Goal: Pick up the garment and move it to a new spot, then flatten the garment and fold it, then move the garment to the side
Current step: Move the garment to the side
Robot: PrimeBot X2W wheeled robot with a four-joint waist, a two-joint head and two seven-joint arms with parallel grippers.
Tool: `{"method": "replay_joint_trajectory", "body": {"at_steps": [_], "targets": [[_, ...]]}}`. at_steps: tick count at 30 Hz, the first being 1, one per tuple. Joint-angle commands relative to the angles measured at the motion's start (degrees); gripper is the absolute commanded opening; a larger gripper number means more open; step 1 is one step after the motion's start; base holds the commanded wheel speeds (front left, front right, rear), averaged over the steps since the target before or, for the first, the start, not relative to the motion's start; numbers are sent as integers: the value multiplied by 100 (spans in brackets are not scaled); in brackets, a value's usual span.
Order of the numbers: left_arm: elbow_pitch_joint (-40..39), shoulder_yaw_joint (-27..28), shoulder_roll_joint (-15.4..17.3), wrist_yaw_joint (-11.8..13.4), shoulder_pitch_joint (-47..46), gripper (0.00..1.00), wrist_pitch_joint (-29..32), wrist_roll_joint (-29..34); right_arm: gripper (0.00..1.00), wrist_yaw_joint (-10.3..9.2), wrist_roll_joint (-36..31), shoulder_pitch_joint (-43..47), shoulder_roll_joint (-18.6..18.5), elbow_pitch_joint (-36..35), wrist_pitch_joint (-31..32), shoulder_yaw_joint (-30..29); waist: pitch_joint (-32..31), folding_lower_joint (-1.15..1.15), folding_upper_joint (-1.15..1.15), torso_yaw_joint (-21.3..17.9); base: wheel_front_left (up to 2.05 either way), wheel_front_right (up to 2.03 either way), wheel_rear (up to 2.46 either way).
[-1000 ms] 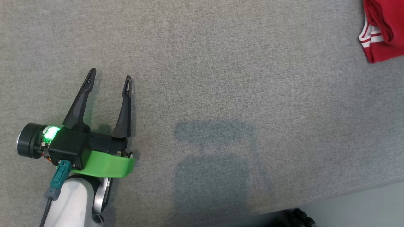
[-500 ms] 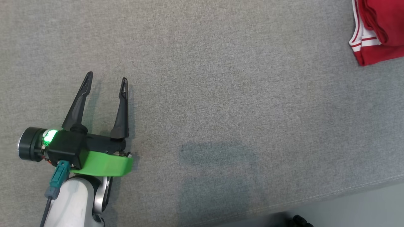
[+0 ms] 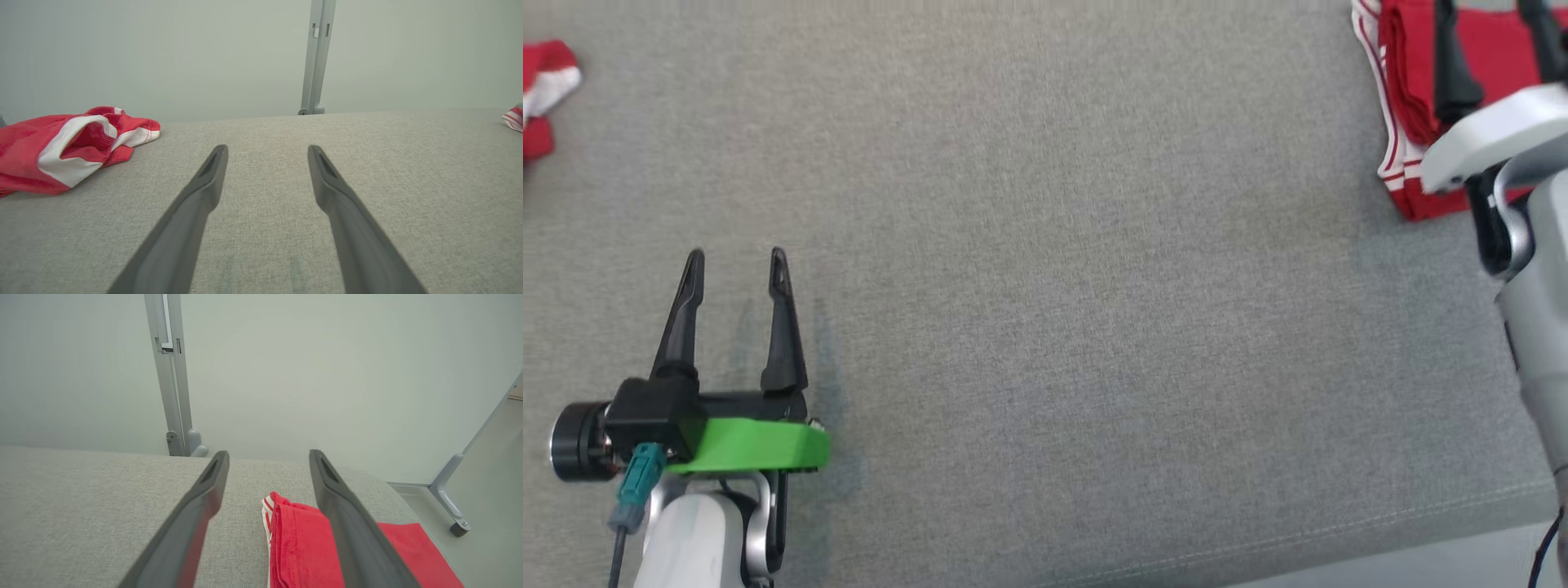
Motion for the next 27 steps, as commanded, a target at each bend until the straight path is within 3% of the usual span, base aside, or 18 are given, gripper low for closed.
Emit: {"method": "replay_joint_trajectory", "body": {"at_steps": [1, 13, 27], "targets": [[49, 40, -6, 44, 97, 100, -35, -50, 100, -10, 55, 174, 8, -83, -17, 2, -527, 0, 33, 174, 0, 0, 0], [504, 442, -185, 144, 846, 100, -115, -232, 100, -10, -130, 2081, 809, -1399, -18, -16, -1510, 0, 33, 347, 0, 0, 0], [547, 497, -454, 30, 1523, 100, -113, -256, 100, -10, -327, 3831, 1591, -2639, 112, -328, -1985, 0, 33, 508, 0, 0, 0]]}}
